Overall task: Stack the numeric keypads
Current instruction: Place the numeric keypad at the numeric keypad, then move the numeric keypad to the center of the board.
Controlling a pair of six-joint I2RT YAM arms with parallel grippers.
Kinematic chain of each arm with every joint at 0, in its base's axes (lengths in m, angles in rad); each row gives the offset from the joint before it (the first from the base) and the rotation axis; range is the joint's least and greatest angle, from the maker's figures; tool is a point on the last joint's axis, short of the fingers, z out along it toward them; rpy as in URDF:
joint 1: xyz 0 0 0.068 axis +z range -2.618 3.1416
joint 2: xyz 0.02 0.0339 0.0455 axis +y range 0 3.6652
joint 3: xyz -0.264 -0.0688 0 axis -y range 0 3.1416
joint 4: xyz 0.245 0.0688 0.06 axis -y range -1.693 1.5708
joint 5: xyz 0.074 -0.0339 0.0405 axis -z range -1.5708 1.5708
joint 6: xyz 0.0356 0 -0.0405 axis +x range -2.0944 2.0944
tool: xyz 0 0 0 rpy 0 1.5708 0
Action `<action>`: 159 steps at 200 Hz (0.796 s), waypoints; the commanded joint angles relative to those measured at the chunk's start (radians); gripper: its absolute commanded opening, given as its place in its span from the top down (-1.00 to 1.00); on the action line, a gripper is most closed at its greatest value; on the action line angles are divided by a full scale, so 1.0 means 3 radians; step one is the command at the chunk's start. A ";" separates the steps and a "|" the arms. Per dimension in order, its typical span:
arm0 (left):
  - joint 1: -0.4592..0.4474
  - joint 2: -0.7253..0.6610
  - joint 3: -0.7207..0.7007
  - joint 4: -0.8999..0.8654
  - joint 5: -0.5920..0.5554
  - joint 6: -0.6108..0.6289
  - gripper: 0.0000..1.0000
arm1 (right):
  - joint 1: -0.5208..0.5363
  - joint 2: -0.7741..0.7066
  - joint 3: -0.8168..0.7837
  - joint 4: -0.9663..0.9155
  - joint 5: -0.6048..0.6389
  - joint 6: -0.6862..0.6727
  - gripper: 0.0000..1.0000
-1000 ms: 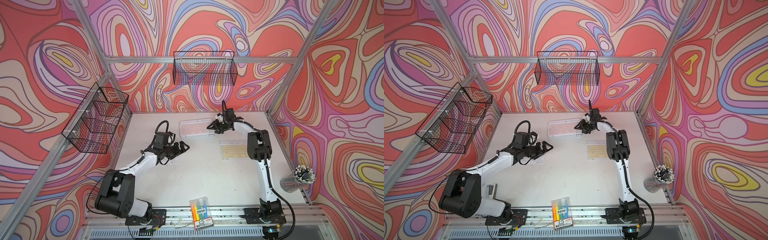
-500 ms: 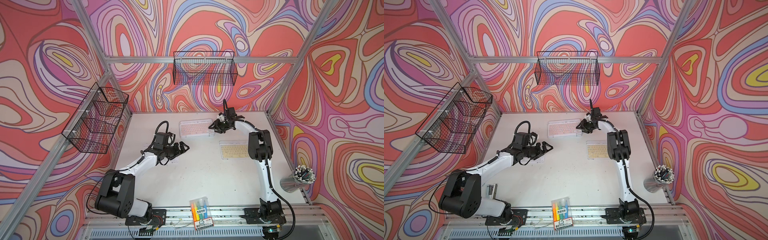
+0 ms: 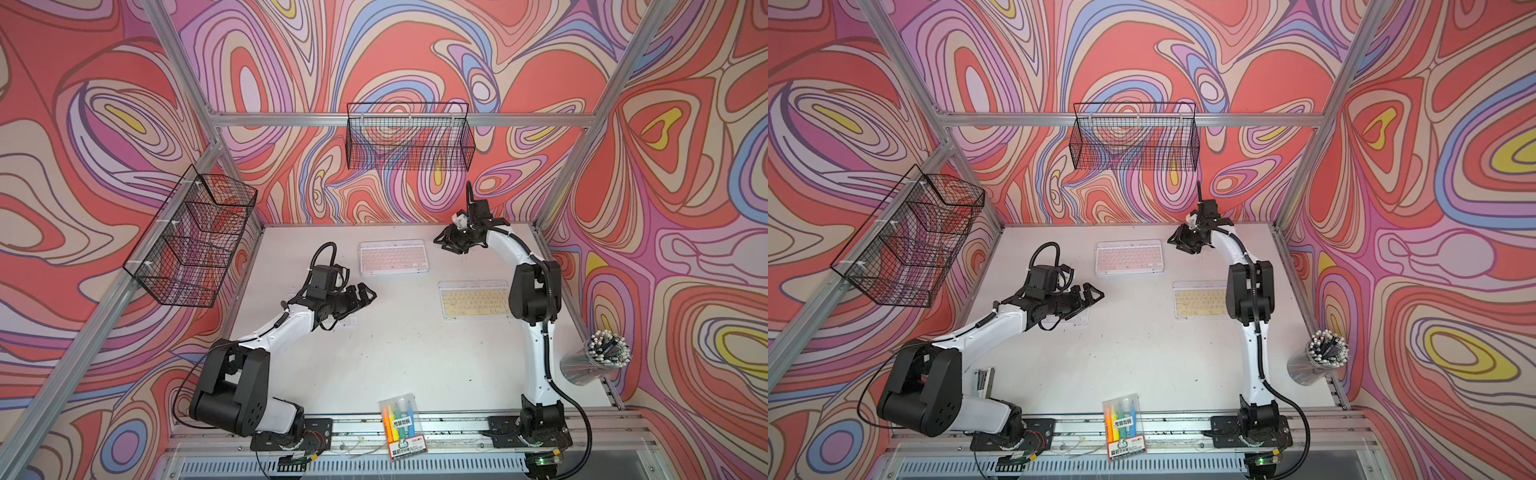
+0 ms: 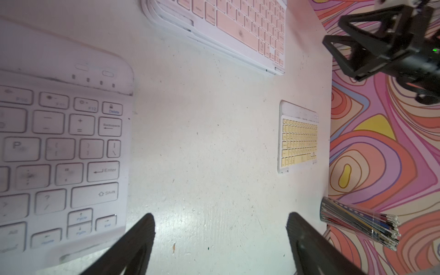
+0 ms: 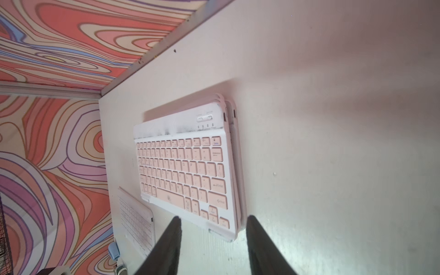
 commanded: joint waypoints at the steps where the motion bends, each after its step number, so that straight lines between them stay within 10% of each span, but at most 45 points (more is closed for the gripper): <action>1: 0.0018 0.0011 0.0191 -0.0268 -0.0373 0.0131 -0.80 | 0.0145 -0.0618 -0.0515 0.0278 0.0381 -0.0022 -0.12; 30: 0.0025 0.0134 0.0423 -0.0452 -0.0787 0.0176 -0.82 | 0.0460 -0.1265 -0.1248 0.0562 0.1179 -0.0175 -0.96; 102: 0.0033 0.0411 0.0772 -0.0734 -0.1807 0.0186 -0.89 | 0.0888 -0.2147 -0.2461 0.1175 0.1705 0.0127 -0.97; 126: 0.0095 0.0504 0.0783 -0.0904 -0.2120 0.0199 -0.89 | 0.1230 -0.2465 -0.3074 0.1811 0.2437 -0.0262 -0.97; 159: 0.0231 0.0477 0.0671 -0.0932 -0.2355 0.0208 -0.92 | 0.1282 -0.2391 -0.2937 0.1347 0.2471 -0.0109 -0.97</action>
